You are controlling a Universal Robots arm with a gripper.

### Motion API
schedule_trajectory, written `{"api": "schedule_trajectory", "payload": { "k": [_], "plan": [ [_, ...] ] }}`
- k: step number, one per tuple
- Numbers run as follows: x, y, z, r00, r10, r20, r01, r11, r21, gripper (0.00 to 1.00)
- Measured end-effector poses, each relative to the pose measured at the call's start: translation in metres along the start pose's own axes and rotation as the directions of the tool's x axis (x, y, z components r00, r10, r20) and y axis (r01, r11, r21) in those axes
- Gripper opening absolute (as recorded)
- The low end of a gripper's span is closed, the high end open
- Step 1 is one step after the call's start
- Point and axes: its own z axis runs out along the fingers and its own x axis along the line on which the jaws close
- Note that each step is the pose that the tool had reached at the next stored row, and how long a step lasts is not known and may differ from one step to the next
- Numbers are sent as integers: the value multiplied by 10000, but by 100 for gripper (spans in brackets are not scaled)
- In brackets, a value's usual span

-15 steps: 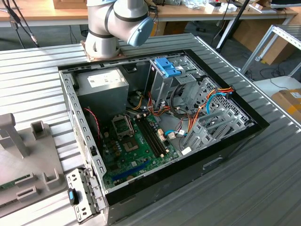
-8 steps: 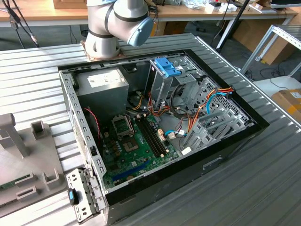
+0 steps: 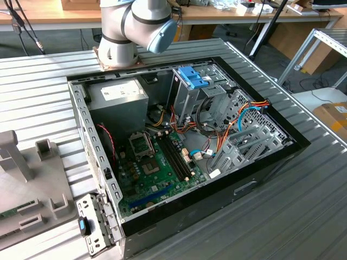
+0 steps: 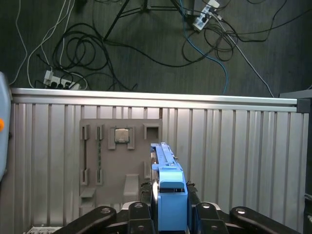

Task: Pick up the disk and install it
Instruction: 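Pick up the disk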

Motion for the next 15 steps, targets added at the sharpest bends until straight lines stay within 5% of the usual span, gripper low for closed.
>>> {"api": "schedule_trajectory", "payload": {
  "k": [15],
  "plan": [
    [9,-336,1,10000,0,0,0,10000,1,37]
  ]
}}
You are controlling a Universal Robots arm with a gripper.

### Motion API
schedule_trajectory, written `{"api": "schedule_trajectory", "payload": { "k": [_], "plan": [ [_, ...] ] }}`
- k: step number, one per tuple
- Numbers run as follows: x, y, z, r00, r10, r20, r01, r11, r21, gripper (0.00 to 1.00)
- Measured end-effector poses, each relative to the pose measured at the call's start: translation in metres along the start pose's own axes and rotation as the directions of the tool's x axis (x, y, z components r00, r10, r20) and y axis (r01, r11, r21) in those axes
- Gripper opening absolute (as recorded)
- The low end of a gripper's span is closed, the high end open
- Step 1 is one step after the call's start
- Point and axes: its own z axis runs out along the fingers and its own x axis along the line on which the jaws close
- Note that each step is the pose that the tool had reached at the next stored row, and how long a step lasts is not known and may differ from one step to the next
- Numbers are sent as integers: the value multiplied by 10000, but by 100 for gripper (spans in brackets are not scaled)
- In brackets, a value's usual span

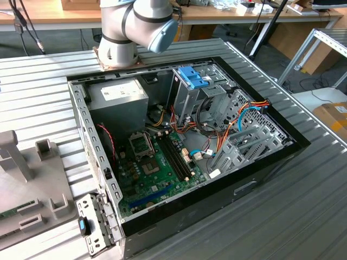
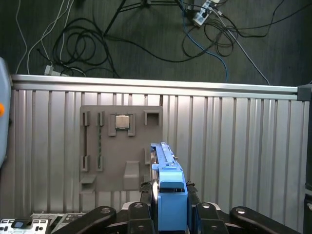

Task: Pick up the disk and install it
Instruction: 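Pick up the disk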

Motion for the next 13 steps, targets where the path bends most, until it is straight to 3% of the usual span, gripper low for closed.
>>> {"api": "schedule_trajectory", "payload": {
  "k": [8,13],
  "plan": [
    [1,-225,1,10000,0,0,0,10000,0,37],
    [-1,-260,1,10000,0,0,0,10000,0,37]
  ]
}}
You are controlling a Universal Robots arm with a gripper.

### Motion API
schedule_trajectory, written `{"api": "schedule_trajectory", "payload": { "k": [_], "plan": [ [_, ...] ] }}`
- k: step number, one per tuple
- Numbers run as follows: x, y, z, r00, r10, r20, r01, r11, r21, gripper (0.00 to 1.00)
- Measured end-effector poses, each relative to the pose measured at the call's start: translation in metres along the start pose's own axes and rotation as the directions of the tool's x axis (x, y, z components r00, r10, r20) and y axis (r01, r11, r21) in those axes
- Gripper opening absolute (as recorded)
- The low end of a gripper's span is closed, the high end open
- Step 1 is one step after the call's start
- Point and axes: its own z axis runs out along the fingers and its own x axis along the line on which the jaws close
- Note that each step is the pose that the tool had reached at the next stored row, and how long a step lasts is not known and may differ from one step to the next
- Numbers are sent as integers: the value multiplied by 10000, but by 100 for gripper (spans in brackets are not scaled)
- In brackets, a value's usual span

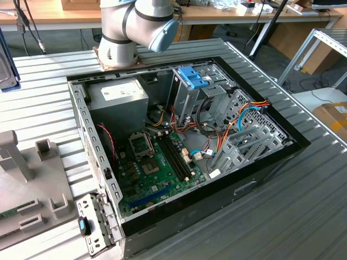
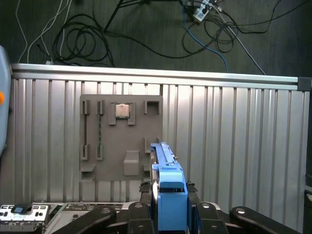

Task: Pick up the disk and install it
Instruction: 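Pick up the disk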

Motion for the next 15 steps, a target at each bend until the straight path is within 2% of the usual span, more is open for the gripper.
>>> {"api": "schedule_trajectory", "payload": {
  "k": [4,8,9,10,11,15],
  "plan": [
    [1,-16,-1,10000,-2,0,2,10000,-1,37],
    [2,-105,0,10000,0,0,0,10000,0,37],
    [4,-166,0,10000,0,-1,0,10000,-1,37],
    [7,-294,0,10000,0,0,0,10000,0,37],
    [8,-354,0,10000,0,0,0,10000,0,37],
    [10,-426,1,10000,0,0,0,10000,0,37]
  ]
}}
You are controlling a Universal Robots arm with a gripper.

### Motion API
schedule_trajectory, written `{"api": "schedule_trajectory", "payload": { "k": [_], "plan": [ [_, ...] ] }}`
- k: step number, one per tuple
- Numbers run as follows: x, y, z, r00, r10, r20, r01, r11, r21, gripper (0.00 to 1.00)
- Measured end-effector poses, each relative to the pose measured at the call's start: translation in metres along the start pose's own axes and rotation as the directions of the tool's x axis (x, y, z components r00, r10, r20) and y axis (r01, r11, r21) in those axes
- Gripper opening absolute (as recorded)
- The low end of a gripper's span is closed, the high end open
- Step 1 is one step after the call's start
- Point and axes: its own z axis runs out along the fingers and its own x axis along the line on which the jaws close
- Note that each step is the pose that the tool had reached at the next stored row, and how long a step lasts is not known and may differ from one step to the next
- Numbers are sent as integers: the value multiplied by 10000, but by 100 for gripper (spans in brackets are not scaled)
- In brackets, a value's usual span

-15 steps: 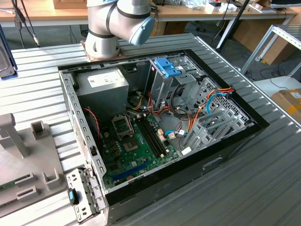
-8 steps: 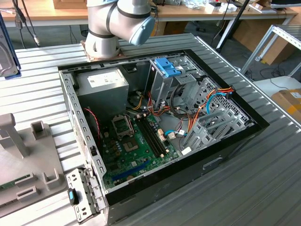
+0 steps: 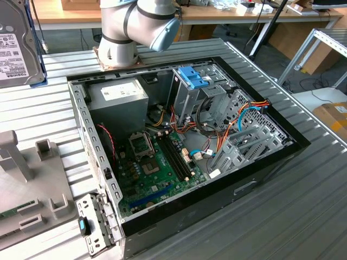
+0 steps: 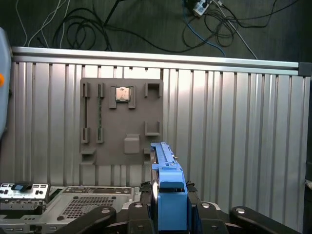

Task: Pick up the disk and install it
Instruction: 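Pick up the disk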

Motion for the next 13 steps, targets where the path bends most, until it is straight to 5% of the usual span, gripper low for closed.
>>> {"api": "schedule_trajectory", "payload": {
  "k": [4,13],
  "plan": [
    [1,-50,0,10000,1,0,-1,10000,0,37],
    [1,-56,0,10000,0,0,0,10000,0,37]
  ]
}}
